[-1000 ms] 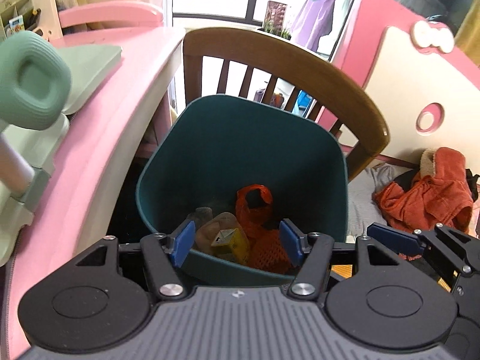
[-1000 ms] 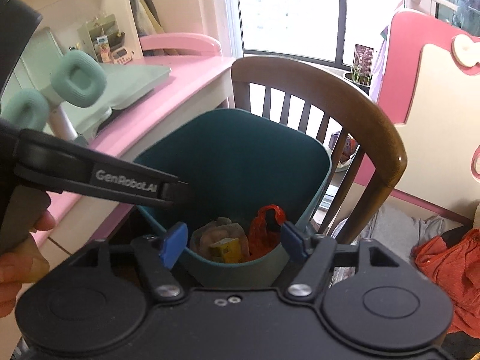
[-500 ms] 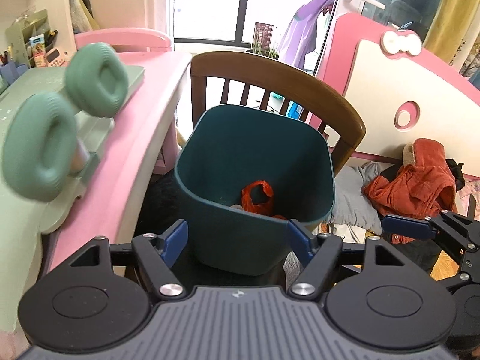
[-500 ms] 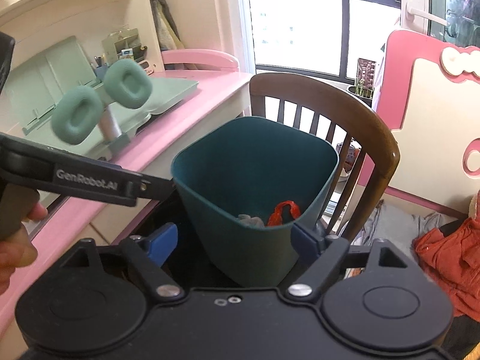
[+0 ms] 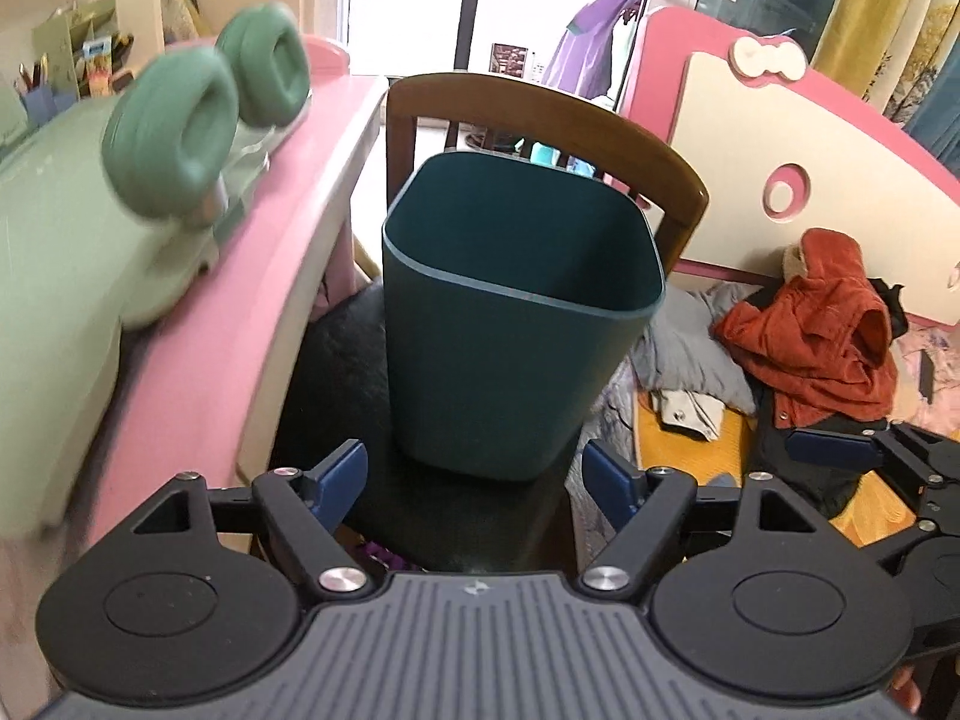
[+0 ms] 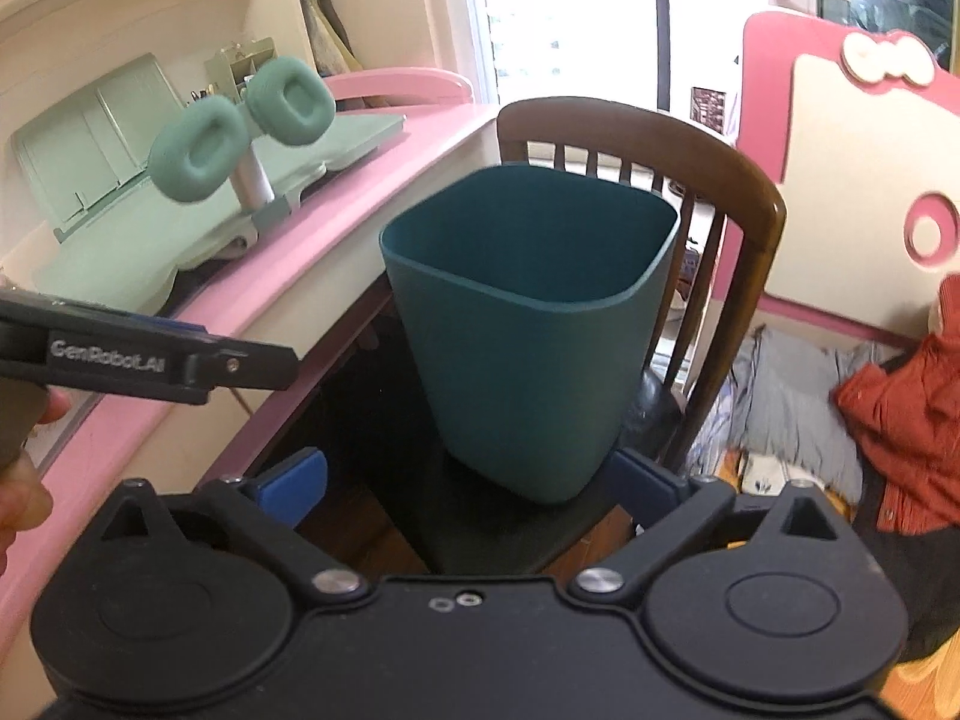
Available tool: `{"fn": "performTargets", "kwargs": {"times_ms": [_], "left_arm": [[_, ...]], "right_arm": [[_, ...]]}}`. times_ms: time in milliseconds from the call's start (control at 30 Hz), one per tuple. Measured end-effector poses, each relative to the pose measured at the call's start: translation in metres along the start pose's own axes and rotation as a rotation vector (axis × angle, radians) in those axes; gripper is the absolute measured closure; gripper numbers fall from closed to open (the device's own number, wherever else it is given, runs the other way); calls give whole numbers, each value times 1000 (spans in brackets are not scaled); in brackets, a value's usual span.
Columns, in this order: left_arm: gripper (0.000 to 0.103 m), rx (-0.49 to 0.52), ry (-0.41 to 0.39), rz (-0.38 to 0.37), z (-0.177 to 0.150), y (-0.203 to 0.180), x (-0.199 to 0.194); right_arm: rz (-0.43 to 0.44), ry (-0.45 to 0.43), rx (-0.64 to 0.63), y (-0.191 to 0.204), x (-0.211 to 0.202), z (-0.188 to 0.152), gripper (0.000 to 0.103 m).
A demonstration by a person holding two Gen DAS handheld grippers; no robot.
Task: Collect trash
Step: 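Move both open tools back down toward the remaining floor trash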
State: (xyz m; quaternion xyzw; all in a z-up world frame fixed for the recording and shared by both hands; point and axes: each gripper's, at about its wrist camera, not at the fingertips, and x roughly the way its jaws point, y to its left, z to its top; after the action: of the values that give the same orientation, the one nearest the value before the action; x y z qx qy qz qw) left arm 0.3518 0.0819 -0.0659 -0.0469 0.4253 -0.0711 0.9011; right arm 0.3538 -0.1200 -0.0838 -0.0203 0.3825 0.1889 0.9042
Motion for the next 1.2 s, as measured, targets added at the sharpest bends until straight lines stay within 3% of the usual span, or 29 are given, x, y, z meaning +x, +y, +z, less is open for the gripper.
{"fn": "performTargets", "kwargs": {"times_ms": [167, 433, 633, 967, 1200], "left_arm": [[22, -20, 27, 1, -33, 8, 11], [22, -62, 121, 4, -98, 12, 61], [22, -83, 214, 28, -159, 13, 120], [22, -123, 399, 110, -290, 35, 229], [22, -218, 492, 170, -354, 71, 313]], "right_arm": [[-19, 29, 52, -2, 14, -27, 0], [-49, 120, 99, -14, 56, -80, 0], [-40, 196, 84, -25, 101, -132, 0], [-11, 294, 106, -36, 210, -237, 0], [8, 325, 143, -42, 283, -297, 0]]}}
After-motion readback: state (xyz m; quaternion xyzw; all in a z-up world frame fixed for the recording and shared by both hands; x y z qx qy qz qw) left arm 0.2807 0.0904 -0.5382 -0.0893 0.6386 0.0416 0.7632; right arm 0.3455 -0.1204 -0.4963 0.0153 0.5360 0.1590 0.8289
